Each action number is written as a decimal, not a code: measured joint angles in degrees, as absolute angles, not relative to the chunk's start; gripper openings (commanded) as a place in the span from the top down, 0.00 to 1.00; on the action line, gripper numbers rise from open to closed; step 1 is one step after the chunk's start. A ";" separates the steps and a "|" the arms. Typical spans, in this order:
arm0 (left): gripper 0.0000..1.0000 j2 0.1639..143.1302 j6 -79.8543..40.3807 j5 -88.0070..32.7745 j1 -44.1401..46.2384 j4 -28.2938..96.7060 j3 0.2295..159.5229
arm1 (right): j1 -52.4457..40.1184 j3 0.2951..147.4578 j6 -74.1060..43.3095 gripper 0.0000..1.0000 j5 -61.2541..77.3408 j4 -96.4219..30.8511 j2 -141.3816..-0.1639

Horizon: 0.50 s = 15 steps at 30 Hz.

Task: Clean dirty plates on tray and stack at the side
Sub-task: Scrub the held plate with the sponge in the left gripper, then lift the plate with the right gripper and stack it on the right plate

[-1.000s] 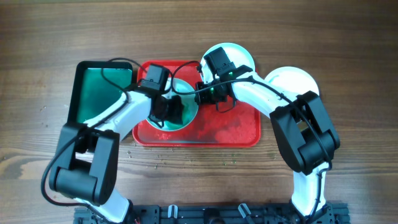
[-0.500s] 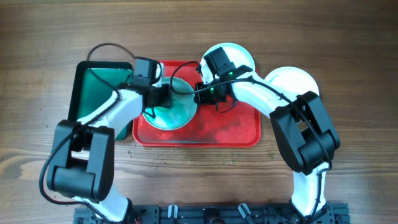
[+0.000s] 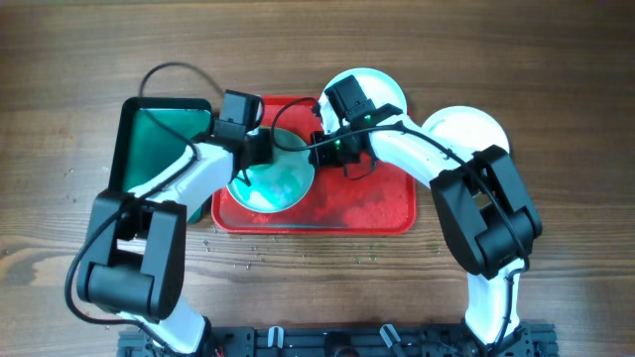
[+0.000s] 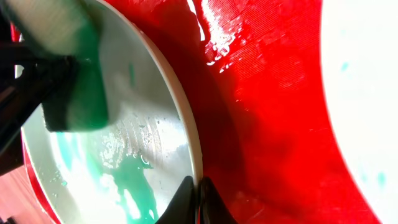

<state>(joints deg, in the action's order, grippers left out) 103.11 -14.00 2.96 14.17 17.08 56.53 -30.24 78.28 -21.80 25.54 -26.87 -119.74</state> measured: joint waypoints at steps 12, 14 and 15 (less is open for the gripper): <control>0.96 83.81 -29.47 -1.93 3.73 40.73 70.50 | -30.87 78.39 -22.59 0.75 26.02 -28.62 -119.81; 0.96 79.68 -29.50 -2.92 0.62 41.17 71.37 | -31.88 78.41 -24.82 0.87 23.86 -29.71 -119.81; 0.96 79.94 -29.50 -3.07 0.16 41.74 71.37 | -33.15 78.48 -25.71 0.93 23.03 -29.95 -119.81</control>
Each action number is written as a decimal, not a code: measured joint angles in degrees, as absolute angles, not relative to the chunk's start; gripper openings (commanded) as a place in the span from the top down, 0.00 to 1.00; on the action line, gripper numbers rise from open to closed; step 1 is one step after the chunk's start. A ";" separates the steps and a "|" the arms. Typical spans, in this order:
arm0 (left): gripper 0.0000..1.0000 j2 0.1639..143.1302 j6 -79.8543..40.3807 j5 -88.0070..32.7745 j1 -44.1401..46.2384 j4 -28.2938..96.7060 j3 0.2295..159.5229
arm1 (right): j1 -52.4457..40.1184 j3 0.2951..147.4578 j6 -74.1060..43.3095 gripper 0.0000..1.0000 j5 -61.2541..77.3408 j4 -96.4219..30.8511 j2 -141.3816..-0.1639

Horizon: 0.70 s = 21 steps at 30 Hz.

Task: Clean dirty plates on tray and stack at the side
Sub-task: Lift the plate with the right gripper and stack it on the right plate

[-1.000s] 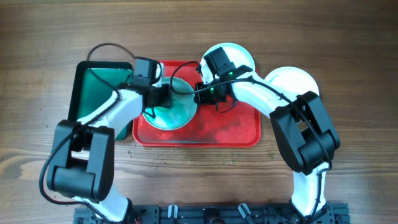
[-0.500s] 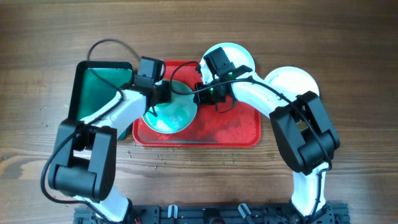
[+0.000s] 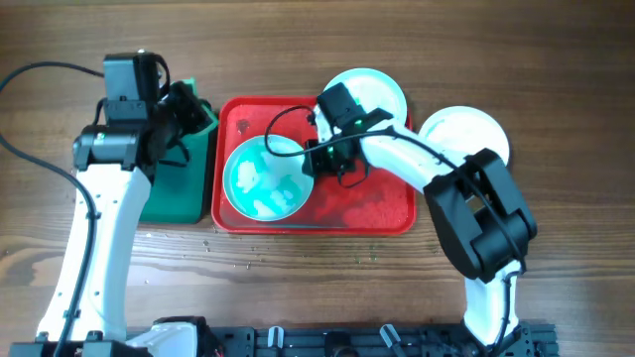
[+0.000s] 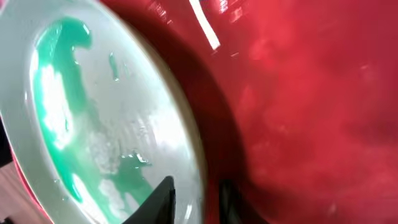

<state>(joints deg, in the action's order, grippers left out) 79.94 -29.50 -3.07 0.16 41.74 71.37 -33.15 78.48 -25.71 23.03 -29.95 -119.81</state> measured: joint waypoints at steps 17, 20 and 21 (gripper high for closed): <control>0.96 82.56 -29.52 -2.85 -0.14 41.95 71.35 | -48.38 87.29 -21.67 0.96 -42.28 -50.46 -105.43; 0.96 82.56 -29.52 -2.85 -0.14 41.76 71.35 | -54.41 87.29 -20.21 0.96 -55.86 -50.59 -105.43; 0.96 82.56 -29.52 -2.85 -0.14 41.63 71.35 | -56.34 87.29 -19.99 0.96 -61.52 -50.57 -105.43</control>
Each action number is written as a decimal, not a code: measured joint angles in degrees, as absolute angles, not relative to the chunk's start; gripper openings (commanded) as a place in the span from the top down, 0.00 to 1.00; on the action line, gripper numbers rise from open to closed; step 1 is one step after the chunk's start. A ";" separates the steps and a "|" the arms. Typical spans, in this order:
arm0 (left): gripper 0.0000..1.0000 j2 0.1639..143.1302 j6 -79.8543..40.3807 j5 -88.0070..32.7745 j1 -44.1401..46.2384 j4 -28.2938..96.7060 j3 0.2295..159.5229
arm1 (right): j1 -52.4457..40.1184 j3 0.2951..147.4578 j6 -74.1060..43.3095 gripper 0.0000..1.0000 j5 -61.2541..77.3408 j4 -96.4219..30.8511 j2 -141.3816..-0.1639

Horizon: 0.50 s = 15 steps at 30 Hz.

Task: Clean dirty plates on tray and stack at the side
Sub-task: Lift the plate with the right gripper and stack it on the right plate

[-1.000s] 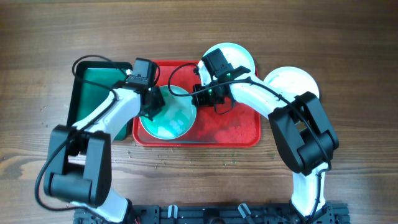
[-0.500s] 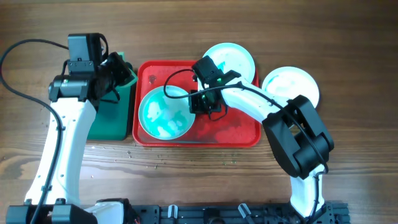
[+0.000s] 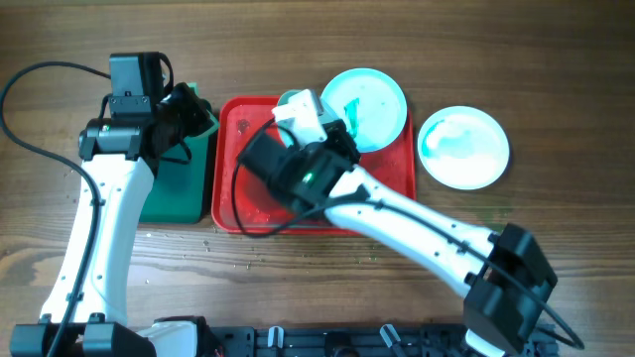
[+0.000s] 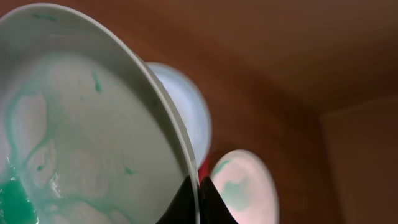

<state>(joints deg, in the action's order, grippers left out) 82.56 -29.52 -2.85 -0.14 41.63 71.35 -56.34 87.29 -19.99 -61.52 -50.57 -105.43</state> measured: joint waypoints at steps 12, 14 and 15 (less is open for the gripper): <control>0.96 82.59 -30.65 -2.42 -0.14 41.12 71.35 | -63.44 87.33 -15.31 0.96 -76.40 -48.90 -105.43; 0.96 82.56 -31.16 -2.44 -0.14 41.15 71.35 | -62.39 87.48 -16.43 0.96 -64.53 -53.01 -105.36; 0.96 82.56 -31.24 -2.44 -0.14 41.15 71.35 | -60.84 87.46 -17.78 0.96 -58.11 -54.96 -105.06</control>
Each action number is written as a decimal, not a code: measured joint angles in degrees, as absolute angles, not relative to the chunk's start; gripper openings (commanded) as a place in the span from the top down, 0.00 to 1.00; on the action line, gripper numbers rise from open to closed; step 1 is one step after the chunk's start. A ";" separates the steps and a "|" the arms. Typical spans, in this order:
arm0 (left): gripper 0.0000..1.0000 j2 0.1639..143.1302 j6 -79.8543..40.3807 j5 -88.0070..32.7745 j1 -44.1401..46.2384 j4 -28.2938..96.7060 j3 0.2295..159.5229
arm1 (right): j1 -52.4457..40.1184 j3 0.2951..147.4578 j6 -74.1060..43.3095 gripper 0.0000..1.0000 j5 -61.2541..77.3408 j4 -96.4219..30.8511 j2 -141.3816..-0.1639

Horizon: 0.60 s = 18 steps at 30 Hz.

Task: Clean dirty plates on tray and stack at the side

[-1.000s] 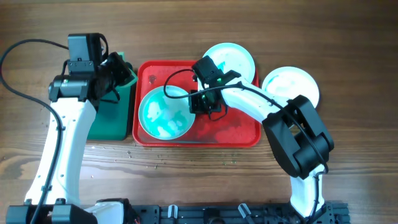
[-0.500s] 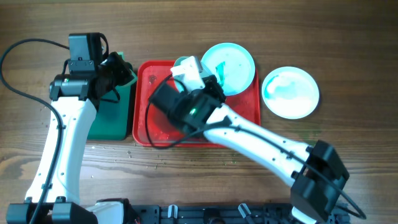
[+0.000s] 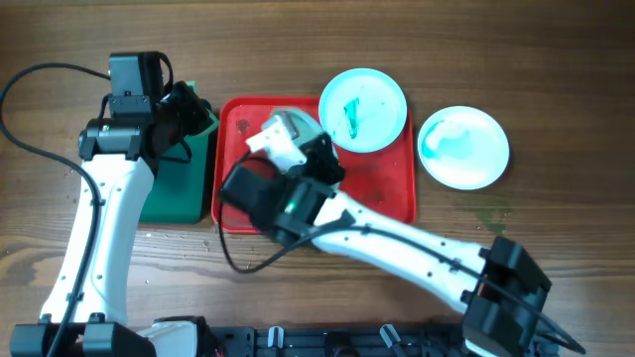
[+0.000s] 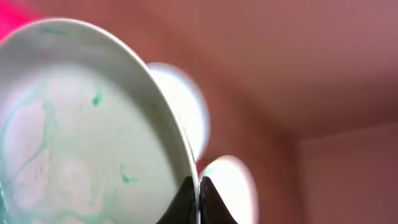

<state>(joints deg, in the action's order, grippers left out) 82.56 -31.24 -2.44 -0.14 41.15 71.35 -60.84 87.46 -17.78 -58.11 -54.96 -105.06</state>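
Note:
My right gripper (image 4: 198, 191) is shut on the rim of a white plate (image 4: 87, 124) with faint green streaks. In the overhead view the plate (image 3: 296, 125) hangs tilted above the red tray (image 3: 382, 188), with the right gripper (image 3: 314, 151) at its edge. A second plate (image 3: 365, 109) with a green smear lies on the tray's far right corner. My left gripper (image 3: 189, 111) is over the dark green basin (image 3: 179, 178), left of the tray. Its jaws cannot be made out.
A third white plate (image 3: 463, 147), smeared pale green, lies on the wooden table to the right of the tray. Black cables loop across the table by the left arm. The right arm reaches diagonally across the table's front half.
My right wrist has shifted a little left and toward the front, with the plate still gripped by its rim and tilted. The left arm has not moved.
First my left gripper pressed a sponge on the plate lying on the tray while the right gripper pinched its rim. Then the left arm was at the basin and the right jaws stood parted around the rim. Later the plate was up off the tray, where it remains.

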 measured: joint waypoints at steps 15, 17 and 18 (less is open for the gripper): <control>0.96 82.63 -32.08 -2.42 -0.14 39.59 71.31 | 15.55 73.69 -27.90 0.96 -6.09 -52.82 -92.84; 0.96 82.63 -32.08 -2.42 -0.14 39.57 71.31 | 16.67 68.75 -28.12 0.94 -5.56 -48.60 -93.19; 0.96 82.63 -32.08 -2.42 -0.14 39.55 71.31 | 16.43 66.61 -28.25 0.91 -4.64 -46.00 -93.23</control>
